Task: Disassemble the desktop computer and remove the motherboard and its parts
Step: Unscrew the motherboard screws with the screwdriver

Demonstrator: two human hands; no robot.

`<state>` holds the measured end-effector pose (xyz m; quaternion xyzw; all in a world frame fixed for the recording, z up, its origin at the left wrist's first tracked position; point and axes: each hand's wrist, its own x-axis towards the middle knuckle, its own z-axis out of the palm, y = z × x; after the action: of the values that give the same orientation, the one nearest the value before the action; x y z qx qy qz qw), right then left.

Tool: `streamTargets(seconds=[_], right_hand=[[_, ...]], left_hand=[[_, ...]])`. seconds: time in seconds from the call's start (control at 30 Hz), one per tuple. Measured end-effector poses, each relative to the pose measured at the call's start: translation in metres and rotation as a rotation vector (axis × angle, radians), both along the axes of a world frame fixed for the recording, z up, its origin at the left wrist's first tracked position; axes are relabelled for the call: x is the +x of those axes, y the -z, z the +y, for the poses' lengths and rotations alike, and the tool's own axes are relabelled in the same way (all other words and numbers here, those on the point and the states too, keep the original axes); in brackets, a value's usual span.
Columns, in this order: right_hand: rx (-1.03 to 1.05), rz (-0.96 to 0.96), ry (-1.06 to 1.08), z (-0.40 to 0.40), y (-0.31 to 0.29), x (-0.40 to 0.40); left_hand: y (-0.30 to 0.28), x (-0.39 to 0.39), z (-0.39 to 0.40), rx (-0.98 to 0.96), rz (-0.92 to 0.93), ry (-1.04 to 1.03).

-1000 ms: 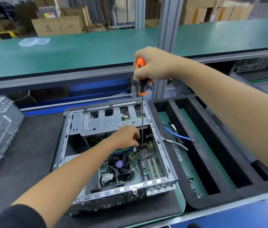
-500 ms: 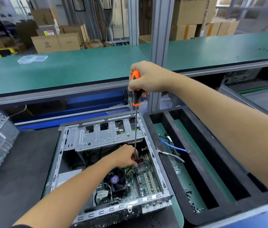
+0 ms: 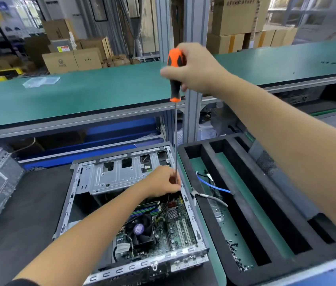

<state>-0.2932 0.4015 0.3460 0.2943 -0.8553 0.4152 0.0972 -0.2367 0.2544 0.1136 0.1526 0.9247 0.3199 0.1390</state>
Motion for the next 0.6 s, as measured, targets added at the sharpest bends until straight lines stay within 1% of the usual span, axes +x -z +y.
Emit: streamTargets(seconds=[0.1,0.2,0.33,0.43,0.6], right_hand=[[-0.042,0.059,0.041,0.017,-0.012,-0.004],[-0.065,0.019,0.034,0.039,-0.015,-0.005],[-0.025,-0.009,0.058,0.072,0.000,-0.006],[0.013,-0.029,0.089,0.097,0.020,-0.009],[0.059,-0.058,0.140,0.132,0.052,-0.013]], left_hand=[[-0.017,-0.009,0.026,0.030,0.046,0.029],[-0.021,-0.018,0.056,0.018,0.035,0.076],[-0.010,-0.024,0.095,0.001,-0.025,0.113],[0.007,-0.028,0.118,-0.069,-0.070,0.131],[0.035,-0.027,0.155,-0.263,-0.166,0.240]])
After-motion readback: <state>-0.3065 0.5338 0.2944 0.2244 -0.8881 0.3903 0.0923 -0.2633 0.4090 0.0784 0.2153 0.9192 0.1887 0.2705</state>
